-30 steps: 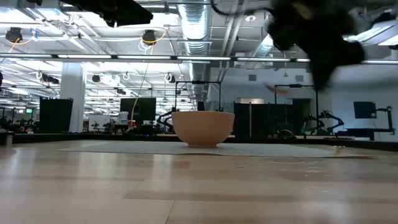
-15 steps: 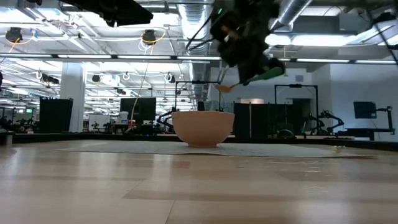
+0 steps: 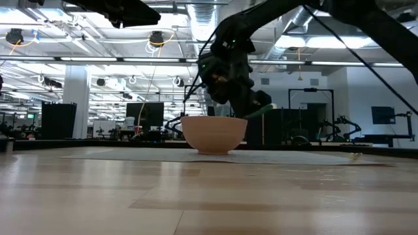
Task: Pick & Place Utensil
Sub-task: Put the green spoon into the orange bowl on the gray mat, then put the white orange fork into the orange bowl on the gray mat
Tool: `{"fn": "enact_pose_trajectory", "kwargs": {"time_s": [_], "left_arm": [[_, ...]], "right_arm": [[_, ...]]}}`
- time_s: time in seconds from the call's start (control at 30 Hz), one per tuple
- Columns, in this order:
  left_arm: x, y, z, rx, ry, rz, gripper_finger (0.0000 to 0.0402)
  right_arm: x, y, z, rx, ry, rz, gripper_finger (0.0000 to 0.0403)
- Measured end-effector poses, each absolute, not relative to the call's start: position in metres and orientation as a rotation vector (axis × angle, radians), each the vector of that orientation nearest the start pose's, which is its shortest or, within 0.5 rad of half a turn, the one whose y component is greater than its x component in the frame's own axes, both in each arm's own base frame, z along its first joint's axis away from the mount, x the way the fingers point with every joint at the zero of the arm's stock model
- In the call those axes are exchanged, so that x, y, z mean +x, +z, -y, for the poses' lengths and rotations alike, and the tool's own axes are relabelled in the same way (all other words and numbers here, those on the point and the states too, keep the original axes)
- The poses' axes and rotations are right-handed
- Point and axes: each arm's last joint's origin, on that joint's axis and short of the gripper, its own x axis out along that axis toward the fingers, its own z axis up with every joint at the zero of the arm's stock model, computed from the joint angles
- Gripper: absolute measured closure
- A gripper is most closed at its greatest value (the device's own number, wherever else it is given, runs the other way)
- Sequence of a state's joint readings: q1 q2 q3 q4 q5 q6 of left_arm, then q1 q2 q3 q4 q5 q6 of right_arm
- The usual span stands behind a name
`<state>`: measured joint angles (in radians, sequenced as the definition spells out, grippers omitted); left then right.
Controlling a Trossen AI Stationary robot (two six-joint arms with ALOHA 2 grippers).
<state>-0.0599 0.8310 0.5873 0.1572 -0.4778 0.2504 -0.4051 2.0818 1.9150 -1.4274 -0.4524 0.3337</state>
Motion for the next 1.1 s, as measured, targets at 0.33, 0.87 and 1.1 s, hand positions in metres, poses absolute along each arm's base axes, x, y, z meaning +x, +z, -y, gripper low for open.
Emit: {"fn": "enact_pose_trajectory", "kwargs": {"time_s": [0.33, 0.87, 1.1], "left_arm": [[0.188, 0.289, -0.002, 0.27, 0.405, -0.136, 0.0213], [0.188, 0.289, -0.002, 0.268, 0.404, -0.142, 0.0215], [0.188, 0.289, -0.002, 0.199, 0.408, -0.128, 0.024]], "right_arm": [[0.384, 0.262, 0.149, 0.903, -0.139, -1.447, 0.0355], [0.378, 0.322, 0.141, 0.635, -0.105, -1.288, 0.0323], [0.346, 0.389, 0.11, 0.377, -0.192, -1.133, 0.0324]]}}
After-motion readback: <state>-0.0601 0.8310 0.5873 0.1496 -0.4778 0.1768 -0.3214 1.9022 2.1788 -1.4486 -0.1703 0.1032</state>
